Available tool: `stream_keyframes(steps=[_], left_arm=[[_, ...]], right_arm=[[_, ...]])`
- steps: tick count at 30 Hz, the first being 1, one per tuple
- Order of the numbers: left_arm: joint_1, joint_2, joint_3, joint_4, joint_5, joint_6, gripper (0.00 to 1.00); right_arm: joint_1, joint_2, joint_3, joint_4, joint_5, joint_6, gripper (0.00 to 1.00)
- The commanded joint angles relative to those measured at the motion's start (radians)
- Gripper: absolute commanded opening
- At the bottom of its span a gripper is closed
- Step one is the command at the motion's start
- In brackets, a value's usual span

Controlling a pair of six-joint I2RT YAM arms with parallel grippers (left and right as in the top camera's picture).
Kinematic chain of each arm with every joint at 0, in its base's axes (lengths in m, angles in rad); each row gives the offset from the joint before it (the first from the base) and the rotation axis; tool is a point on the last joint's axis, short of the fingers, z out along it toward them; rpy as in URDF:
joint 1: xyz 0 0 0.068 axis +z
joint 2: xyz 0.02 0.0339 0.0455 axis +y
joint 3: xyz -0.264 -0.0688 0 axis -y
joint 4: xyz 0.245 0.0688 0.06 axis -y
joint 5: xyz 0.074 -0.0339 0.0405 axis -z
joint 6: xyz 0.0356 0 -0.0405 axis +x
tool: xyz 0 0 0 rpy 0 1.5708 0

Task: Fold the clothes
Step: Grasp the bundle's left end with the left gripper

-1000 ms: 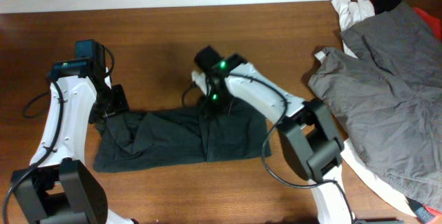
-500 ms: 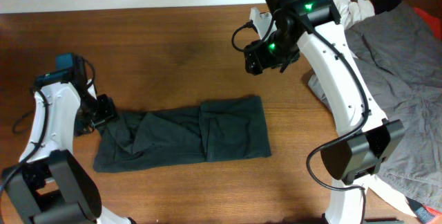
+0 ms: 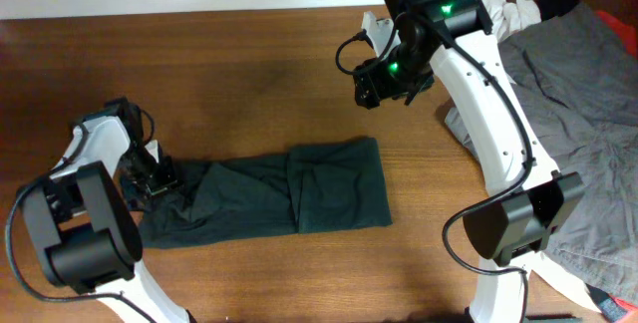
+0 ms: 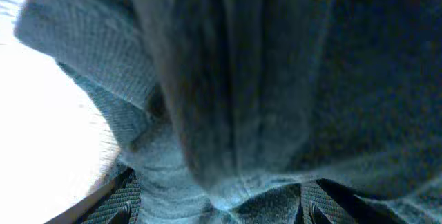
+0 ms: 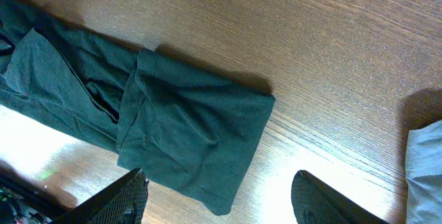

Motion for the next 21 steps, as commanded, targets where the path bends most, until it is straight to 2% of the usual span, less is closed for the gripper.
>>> stream_keyframes(steps=[1, 6, 10, 12, 15, 21], left_arm=[[0.006, 0.072, -0.011, 0.015, -0.007, 0.018, 0.73], [0.006, 0.091, -0.005, 0.006, -0.007, 0.018, 0.73], [0.006, 0.065, 0.082, -0.060, -0.027, 0.011, 0.74], [0.006, 0.037, 0.110, -0.076, -0.052, 0.006, 0.77], [0.006, 0.006, 0.113, -0.076, -0.104, -0.019, 0.78], [0.006, 0.008, 0.069, -0.034, -0.102, -0.026, 0.78]], right_arm=[[0.002, 0.006, -0.003, -0.005, 0.004, -0.011, 0.71], [0.002, 0.006, -0.003, -0.008, 0.004, -0.011, 0.71], [0.001, 0.006, -0.003, -0.008, 0.005, -0.011, 0.71], [0.001, 0.006, -0.003, -0.008, 0.005, -0.011, 0.71], [0.001, 0.007, -0.003, -0.008, 0.005, -0.011, 0.71], [0.001, 0.006, -0.003, -0.014, 0.005, -0.011, 0.71]])
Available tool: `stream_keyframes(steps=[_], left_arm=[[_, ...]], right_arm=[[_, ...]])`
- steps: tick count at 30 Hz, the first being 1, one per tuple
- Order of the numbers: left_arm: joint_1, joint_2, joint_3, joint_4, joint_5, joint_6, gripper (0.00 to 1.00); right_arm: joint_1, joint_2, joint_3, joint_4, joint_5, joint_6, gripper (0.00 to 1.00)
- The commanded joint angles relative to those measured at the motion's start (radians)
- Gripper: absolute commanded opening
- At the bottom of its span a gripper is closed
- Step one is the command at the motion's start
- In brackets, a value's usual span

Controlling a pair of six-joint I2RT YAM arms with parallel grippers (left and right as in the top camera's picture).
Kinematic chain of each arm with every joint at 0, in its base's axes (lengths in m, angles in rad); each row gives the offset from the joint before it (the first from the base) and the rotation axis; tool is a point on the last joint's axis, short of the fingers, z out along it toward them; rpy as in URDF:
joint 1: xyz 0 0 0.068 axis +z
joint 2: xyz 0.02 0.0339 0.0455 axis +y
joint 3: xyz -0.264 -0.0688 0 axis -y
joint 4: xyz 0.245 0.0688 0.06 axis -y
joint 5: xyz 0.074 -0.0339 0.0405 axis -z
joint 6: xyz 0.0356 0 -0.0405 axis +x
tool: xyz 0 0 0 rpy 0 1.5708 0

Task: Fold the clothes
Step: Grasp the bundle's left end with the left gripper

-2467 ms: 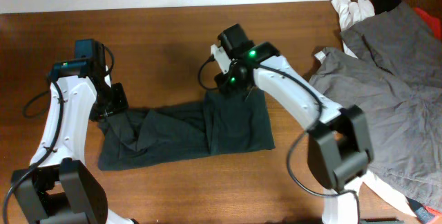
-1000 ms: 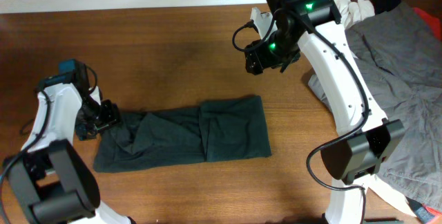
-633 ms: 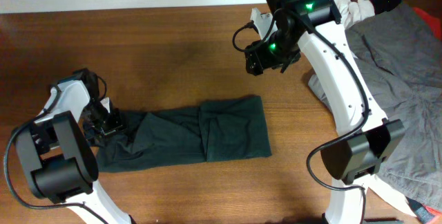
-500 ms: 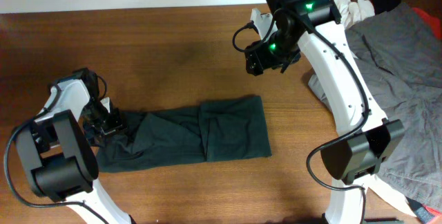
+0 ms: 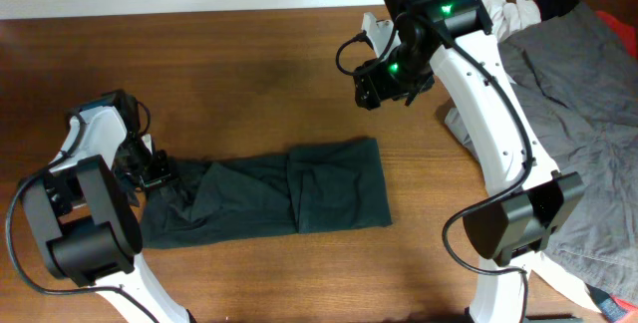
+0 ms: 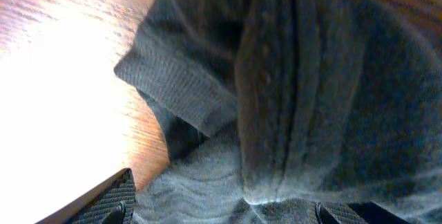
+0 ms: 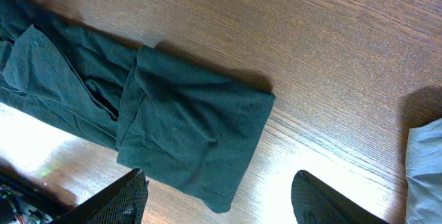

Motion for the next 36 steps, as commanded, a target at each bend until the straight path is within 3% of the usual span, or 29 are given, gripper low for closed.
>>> stream_keyframes(steps=[1, 5, 7, 8, 12, 18, 23, 30, 36], left_arm=[[0.005, -0.029, -0.050, 0.052, -0.009, -0.017, 0.78], [0.005, -0.025, -0.122, 0.125, 0.068, -0.016, 0.76], [0.005, -0.023, -0.141, 0.137, 0.114, -0.015, 0.66], [0.005, -0.023, -0.152, 0.137, 0.141, -0.014, 0.50], [0.005, -0.023, -0.154, 0.135, 0.170, -0.005, 0.26], [0.009, -0.024, -0.141, 0.133, 0.154, -0.001, 0.06], [0.089, -0.055, 0.010, 0.043, 0.072, -0.002, 0.02], [0.243, -0.064, 0.287, -0.084, -0.018, 0.026, 0.03], [0.234, -0.064, 0.441, -0.235, 0.054, 0.028, 0.04]], right_arm=[[0.001, 0.006, -0.003, -0.006, 0.005, -0.006, 0.71], [0.001, 0.007, -0.003, -0.010, 0.005, -0.006, 0.71], [0.001, 0.007, -0.003, -0.012, 0.005, -0.006, 0.71], [0.001, 0.006, -0.003, -0.014, 0.005, -0.006, 0.71], [0.001, 0.007, -0.003, -0.015, 0.005, -0.007, 0.71], [0.001, 0.006, -0.003, -0.018, 0.005, -0.007, 0.71], [-0.002, 0.006, -0.003, -0.021, 0.008, -0.006, 0.71], [-0.060, 0.006, -0.003, -0.029, 0.111, 0.027, 0.71], [-0.124, 0.006, -0.003, -0.048, 0.111, 0.026, 0.71]])
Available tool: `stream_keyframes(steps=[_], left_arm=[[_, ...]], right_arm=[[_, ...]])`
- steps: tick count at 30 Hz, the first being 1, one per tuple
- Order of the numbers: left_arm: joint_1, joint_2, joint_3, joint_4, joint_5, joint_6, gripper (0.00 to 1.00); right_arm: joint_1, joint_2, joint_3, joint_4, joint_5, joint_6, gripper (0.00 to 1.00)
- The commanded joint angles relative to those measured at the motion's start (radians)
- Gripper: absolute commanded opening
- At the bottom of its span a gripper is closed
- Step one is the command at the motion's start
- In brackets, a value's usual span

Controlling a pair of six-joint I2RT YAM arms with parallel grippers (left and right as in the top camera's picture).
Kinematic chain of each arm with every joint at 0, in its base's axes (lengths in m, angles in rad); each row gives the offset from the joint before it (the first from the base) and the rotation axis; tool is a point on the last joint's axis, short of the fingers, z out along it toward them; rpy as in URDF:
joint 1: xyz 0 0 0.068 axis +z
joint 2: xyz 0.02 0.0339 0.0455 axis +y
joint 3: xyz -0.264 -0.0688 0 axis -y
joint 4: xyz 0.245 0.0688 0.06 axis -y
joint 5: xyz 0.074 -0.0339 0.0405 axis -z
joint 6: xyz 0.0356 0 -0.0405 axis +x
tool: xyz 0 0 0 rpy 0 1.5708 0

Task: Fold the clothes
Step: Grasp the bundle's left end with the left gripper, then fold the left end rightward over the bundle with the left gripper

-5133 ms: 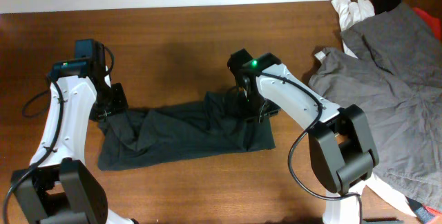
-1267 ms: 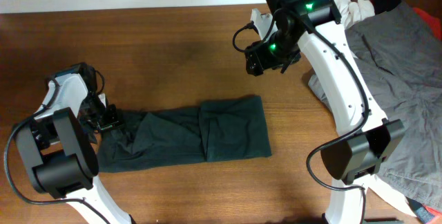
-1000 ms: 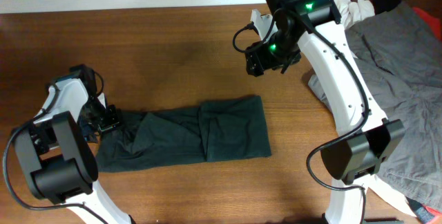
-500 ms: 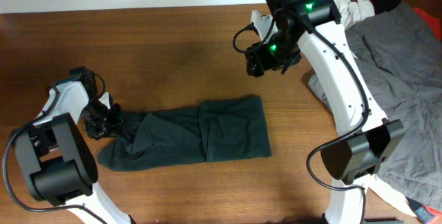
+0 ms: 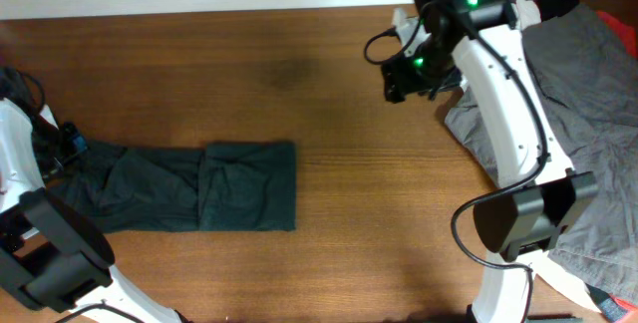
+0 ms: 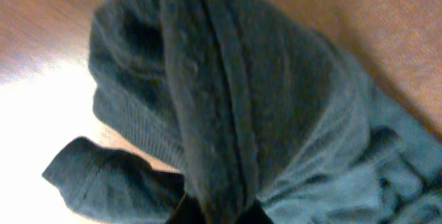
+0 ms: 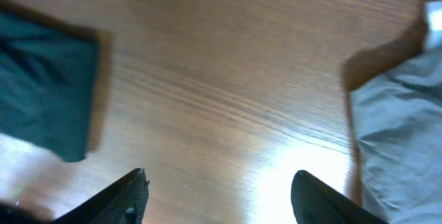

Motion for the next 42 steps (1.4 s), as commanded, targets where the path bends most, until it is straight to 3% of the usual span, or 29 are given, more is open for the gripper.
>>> stream_keyframes(steps=[1, 10, 23, 36, 38, 42], left_arm=[[-0.049, -0.015, 0.053, -0.068, 0.062, 0.019, 0.04], [-0.322, -0.015, 0.051, -0.176, 0.209, 0.019, 0.03], [-0.685, -0.015, 0.043, -0.181, 0.201, -0.020, 0.03], [-0.796, -0.015, 0.042, -0.196, 0.209, -0.031, 0.04], [-0.806, -0.015, 0.042, -0.195, 0.217, -0.043, 0.11], [-0.827, -0.015, 0.042, -0.196, 0.320, -0.044, 0.33]], right_arm=[[-0.024, 0.006, -0.003, -0.008, 0.020, 0.005, 0.71], [-0.028, 0.006, -0.003, -0.026, 0.020, 0.005, 0.71], [-0.029, 0.006, -0.003, -0.038, 0.020, -0.003, 0.72], [-0.029, 0.006, -0.003, -0.044, 0.020, -0.003, 0.71], [-0.029, 0.006, -0.003, -0.045, 0.020, -0.003, 0.72], [-0.029, 0.006, -0.003, -0.044, 0.020, -0.003, 0.72]])
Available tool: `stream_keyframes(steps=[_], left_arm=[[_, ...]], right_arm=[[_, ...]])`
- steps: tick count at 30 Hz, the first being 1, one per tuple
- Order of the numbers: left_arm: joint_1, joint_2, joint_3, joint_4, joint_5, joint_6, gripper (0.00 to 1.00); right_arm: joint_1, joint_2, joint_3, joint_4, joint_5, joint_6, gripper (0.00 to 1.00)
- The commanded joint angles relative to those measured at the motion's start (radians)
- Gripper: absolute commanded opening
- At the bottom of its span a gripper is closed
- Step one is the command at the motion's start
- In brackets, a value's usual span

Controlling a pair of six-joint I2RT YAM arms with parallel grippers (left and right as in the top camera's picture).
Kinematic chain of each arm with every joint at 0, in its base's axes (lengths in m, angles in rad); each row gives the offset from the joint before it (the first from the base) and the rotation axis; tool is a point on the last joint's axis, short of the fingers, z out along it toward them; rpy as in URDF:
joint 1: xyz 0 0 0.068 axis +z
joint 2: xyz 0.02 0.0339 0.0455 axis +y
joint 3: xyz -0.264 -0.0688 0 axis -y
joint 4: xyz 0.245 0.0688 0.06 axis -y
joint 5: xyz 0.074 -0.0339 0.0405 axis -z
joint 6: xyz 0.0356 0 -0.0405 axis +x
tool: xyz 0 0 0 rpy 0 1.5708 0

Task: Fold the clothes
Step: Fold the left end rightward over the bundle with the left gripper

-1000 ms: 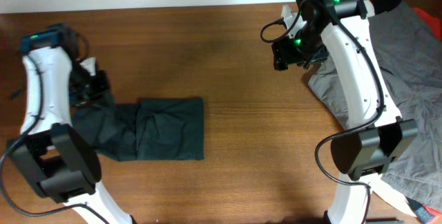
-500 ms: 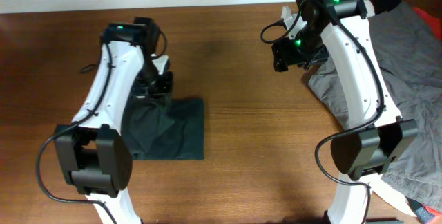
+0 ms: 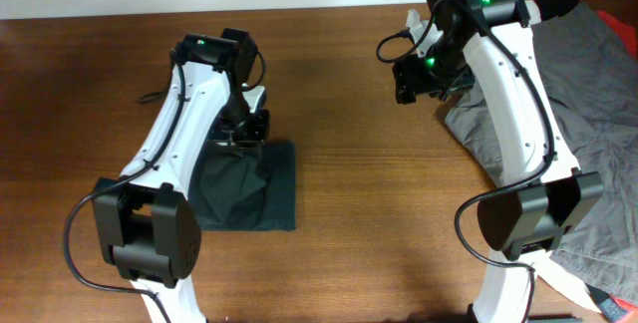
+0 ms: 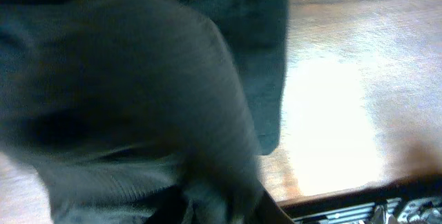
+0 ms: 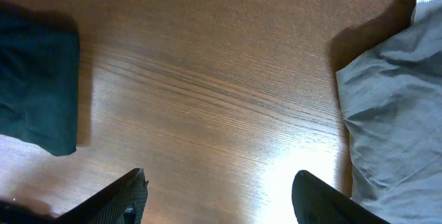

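A dark green garment [image 3: 261, 195] lies as a short, nearly square bundle left of the table's middle. My left gripper [image 3: 244, 132] hangs over its far edge, shut on an end of the cloth that drapes down onto the bundle. The left wrist view is blurred and filled by the green cloth [image 4: 138, 79], which hides the fingers. My right gripper [image 5: 221, 198] is open and empty, held high over bare wood at the back right [image 3: 409, 82]. From there the garment's corner [image 5: 34, 92] shows at the left.
A pile of grey clothes [image 3: 578, 114] covers the table's right side, its edge [image 5: 394, 113] just right of my right gripper. A white and dark item [image 3: 538, 4] lies at the back right corner. The wooden table [image 3: 379, 223] shows bare between garment and pile.
My left gripper has gone from the table's far left edge to over the garment's right part, still holding the cloth end. The long strip is now a short doubled bundle. The right arm barely shifted.
The garment lay as a long strip across the table's middle with my left gripper at its left end. Later the strip sat farther left, my left gripper shut on that end at the table's edge. Now that end lies over the right part.
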Motion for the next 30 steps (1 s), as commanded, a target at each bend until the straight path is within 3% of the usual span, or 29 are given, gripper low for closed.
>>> stream_keyframes(steps=[1, 6, 12, 15, 21, 30], left_arm=[[-0.026, -0.015, 0.003, -0.005, 0.132, -0.010, 0.35], [-0.003, -0.016, 0.013, -0.012, 0.111, 0.010, 0.36], [0.147, -0.028, 0.035, 0.011, -0.066, 0.008, 0.36], [0.279, -0.028, 0.034, 0.091, -0.119, -0.003, 0.38], [0.416, -0.022, 0.006, 0.171, -0.097, -0.002, 0.41], [0.430, -0.020, -0.162, 0.263, -0.105, 0.013, 0.42]], right_arm=[[-0.002, 0.006, -0.003, -0.003, 0.012, -0.002, 0.72], [-0.002, 0.006, -0.003, -0.003, 0.012, -0.002, 0.73], [0.018, 0.006, -0.003, -0.003, -0.090, -0.055, 0.75], [0.080, 0.009, -0.005, 0.005, -0.227, -0.108, 0.75], [0.266, 0.027, -0.072, 0.094, -0.228, -0.094, 0.80], [0.558, 0.031, -0.313, 0.406, -0.206, -0.016, 0.79]])
